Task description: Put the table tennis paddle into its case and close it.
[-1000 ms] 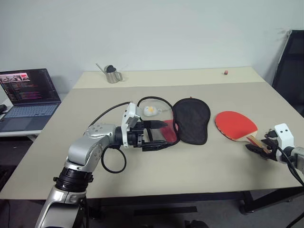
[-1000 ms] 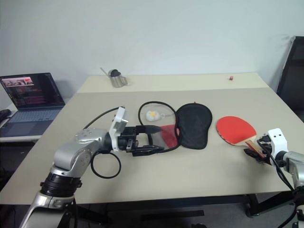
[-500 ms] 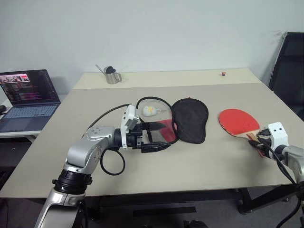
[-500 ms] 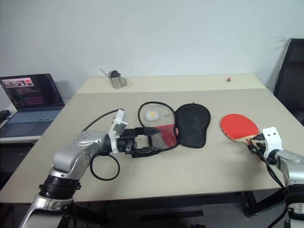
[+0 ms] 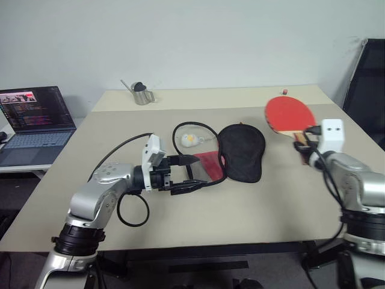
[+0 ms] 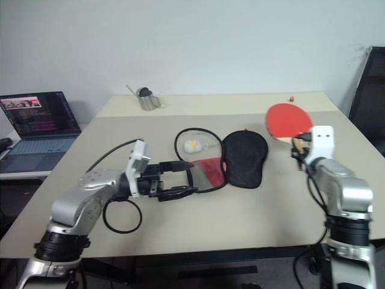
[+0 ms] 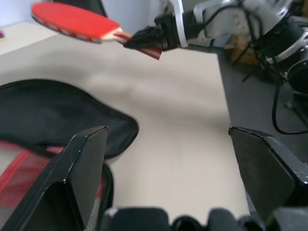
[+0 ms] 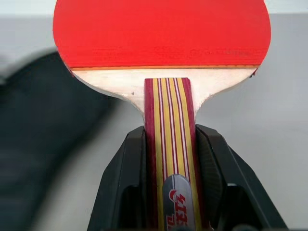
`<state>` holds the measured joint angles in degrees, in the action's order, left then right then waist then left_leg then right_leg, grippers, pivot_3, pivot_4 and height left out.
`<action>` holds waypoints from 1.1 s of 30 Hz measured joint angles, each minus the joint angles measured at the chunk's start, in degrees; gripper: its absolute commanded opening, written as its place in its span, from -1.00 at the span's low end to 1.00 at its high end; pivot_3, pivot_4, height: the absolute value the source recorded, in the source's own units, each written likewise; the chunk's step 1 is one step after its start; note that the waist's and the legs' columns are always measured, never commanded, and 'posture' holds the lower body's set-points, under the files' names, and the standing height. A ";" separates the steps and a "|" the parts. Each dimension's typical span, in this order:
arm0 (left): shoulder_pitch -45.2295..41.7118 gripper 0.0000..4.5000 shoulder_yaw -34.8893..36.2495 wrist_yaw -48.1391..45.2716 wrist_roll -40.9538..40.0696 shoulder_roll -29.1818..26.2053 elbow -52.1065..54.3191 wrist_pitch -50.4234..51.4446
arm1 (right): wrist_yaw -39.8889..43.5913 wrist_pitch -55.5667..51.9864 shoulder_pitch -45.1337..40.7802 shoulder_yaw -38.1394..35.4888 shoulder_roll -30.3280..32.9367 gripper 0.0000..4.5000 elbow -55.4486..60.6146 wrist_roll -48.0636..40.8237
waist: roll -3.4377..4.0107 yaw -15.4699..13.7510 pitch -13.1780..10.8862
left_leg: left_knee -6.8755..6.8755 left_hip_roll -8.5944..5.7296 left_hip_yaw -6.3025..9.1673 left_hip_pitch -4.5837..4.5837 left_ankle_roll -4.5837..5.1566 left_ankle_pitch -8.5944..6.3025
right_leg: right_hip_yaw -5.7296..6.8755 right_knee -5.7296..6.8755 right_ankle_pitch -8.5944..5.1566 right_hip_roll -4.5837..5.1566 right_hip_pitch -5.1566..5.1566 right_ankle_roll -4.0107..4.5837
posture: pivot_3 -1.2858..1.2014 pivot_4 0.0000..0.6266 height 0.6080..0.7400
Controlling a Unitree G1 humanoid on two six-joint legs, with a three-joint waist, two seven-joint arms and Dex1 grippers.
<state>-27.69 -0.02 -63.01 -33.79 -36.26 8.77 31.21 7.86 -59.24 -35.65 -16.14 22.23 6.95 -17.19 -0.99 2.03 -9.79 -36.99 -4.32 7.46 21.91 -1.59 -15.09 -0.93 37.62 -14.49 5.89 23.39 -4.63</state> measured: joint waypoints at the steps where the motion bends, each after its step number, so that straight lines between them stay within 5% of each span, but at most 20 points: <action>1: 0.18 0.95 0.51 0.12 -0.01 -0.20 0.06 0.00 | -1.62 -1.94 -0.34 0.29 -3.00 -0.52 0.81 -0.11 | 0.00 -0.13 0.00 | -0.01 0.00 -0.01 0.00 0.00 0.00 | 0.00 0.01 0.00 0.00 0.01 0.00 | 0.03 -0.52 1.00; 11: 2.69 0.95 2.15 1.37 -0.04 -1.83 2.05 0.07 | -11.69 -2.42 -3.56 5.08 -18.78 -0.52 -2.80 2.29 | 0.04 -0.15 -0.02 | 0.01 -0.04 -0.02 0.04 0.00 0.00 | -0.04 0.08 0.01 0.01 0.16 0.02 | 0.03 -0.52 1.00; 22: 2.90 0.95 2.19 2.25 -0.05 -1.94 2.46 0.18 | -14.61 11.26 -6.58 6.60 -21.37 -0.52 -19.90 7.24 | 0.07 0.41 -0.04 | 0.03 -0.02 -0.03 0.03 0.00 0.00 | -0.06 0.13 0.01 -0.04 0.20 0.04 | 0.03 -0.52 1.00; 33: 2.93 0.95 2.19 2.34 -0.05 -1.96 2.49 0.21 | -15.24 15.58 -7.09 8.08 -22.39 -0.52 -24.35 9.49 | 0.07 1.21 -0.04 | 0.03 -0.01 -0.03 0.01 0.01 0.00 | -0.08 0.18 0.01 -0.05 0.22 0.04 | 0.03 -0.52 1.00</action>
<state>-24.76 2.17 -60.67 -33.85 -38.22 11.26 31.42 -7.39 -43.65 -42.74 -8.06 -0.16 -17.40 -7.70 -0.91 3.24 -9.83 -36.96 -4.33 7.43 21.92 -1.58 -15.10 -1.01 37.80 -14.48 5.84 23.61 -4.59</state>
